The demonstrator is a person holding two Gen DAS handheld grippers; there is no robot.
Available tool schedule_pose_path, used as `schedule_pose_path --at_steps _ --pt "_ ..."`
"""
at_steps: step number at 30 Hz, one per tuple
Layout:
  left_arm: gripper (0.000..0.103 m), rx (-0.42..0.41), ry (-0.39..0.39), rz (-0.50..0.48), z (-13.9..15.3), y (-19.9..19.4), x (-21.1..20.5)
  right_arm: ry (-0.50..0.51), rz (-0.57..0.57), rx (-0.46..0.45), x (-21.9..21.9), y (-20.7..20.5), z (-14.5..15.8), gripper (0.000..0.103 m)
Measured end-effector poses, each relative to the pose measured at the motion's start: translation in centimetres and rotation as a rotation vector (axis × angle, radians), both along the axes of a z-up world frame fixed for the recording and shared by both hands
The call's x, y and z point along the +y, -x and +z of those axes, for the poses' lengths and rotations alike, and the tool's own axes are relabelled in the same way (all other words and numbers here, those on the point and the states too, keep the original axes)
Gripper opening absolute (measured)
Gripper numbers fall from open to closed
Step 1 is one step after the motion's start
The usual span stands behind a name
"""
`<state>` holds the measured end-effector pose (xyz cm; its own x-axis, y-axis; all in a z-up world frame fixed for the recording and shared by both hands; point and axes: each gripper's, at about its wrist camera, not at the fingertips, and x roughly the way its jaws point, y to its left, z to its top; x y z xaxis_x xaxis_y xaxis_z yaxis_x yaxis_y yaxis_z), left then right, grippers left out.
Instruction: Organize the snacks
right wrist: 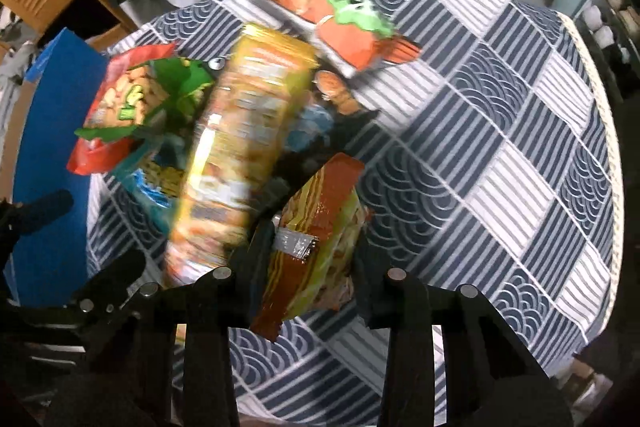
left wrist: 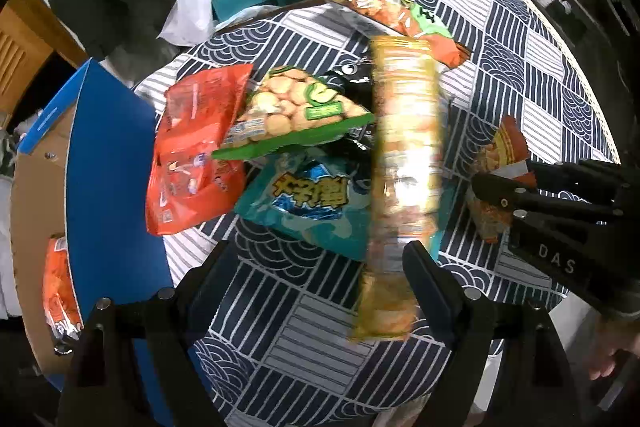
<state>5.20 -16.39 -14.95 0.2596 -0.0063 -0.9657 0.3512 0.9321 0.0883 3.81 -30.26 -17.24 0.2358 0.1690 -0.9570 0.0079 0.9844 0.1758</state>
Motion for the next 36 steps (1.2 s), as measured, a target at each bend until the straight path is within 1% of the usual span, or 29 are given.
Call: schedule_pose_path --at_steps 4,6,8,10,12,15,17,18,20,22,23,24,26,29,33,36 --pt "0.086 0.007 0.0 -0.007 -0.2 -0.1 -0.9 -0.009 -0.035 0.005 -1.4 0.2 -0.2 0.035" --pt "0.086 0.013 -0.014 -0.016 -0.6 -0.2 -1.7 -0.019 -0.047 0.012 -1.7 0.2 -0.5 0.035" --pt "0.086 0.019 -0.036 -0.029 -1.3 -0.4 -2.3 -0.027 -0.062 0.028 -2.0 0.2 -1.0 0.044" --pt "0.087 0.026 -0.059 -0.034 -2.1 -0.6 -2.8 -0.045 -0.073 0.032 -2.3 0.1 -1.4 0.046" --pt "0.091 0.039 -0.047 -0.029 -2.7 -0.9 -2.9 -0.051 -0.077 0.032 -2.3 -0.1 -1.7 0.046" --pt "0.091 0.051 -0.014 -0.005 -3.0 -1.5 -2.9 -0.047 -0.064 0.027 -2.2 -0.3 -2.0 0.046" --pt "0.091 0.044 -0.025 -0.008 -3.2 -1.8 -3.2 -0.044 -0.063 0.021 -2.1 -0.3 -1.9 0.04" --pt "0.091 0.046 -0.026 -0.013 -3.4 -1.9 -3.4 -0.039 -0.062 0.016 -2.1 -0.2 -1.7 0.04" --pt "0.083 0.061 -0.01 -0.013 -3.8 -2.2 -3.5 -0.029 -0.063 0.009 -2.2 -0.1 -1.5 0.038" --pt "0.052 0.085 0.024 -0.007 -4.2 -2.2 -3.3 -0.028 -0.071 0.007 -2.4 0.2 -1.4 0.038" --pt "0.046 0.112 0.061 -0.001 -4.4 -2.2 -3.2 -0.029 -0.073 0.006 -2.6 0.3 -1.3 0.037" --pt "0.034 0.124 0.086 0.004 -4.4 -2.3 -3.0 -0.031 -0.075 0.006 -2.7 0.4 -1.2 0.037" --pt "0.033 0.116 0.095 0.014 -4.1 -2.1 -2.8 -0.027 -0.072 0.001 -2.8 0.7 -1.1 0.035" --pt "0.032 0.063 0.068 -0.008 -3.3 -1.3 -2.8 -0.021 -0.07 -0.01 -3.2 1.2 -0.6 0.034" --pt "0.032 0.045 0.094 -0.016 -1.9 -0.6 -2.8 -0.012 -0.063 -0.035 -2.7 1.3 0.4 0.034" --pt "0.032 0.0 0.097 -0.03 -0.5 -0.1 -2.5 -0.003 -0.054 -0.059 -2.5 1.6 1.5 0.034"
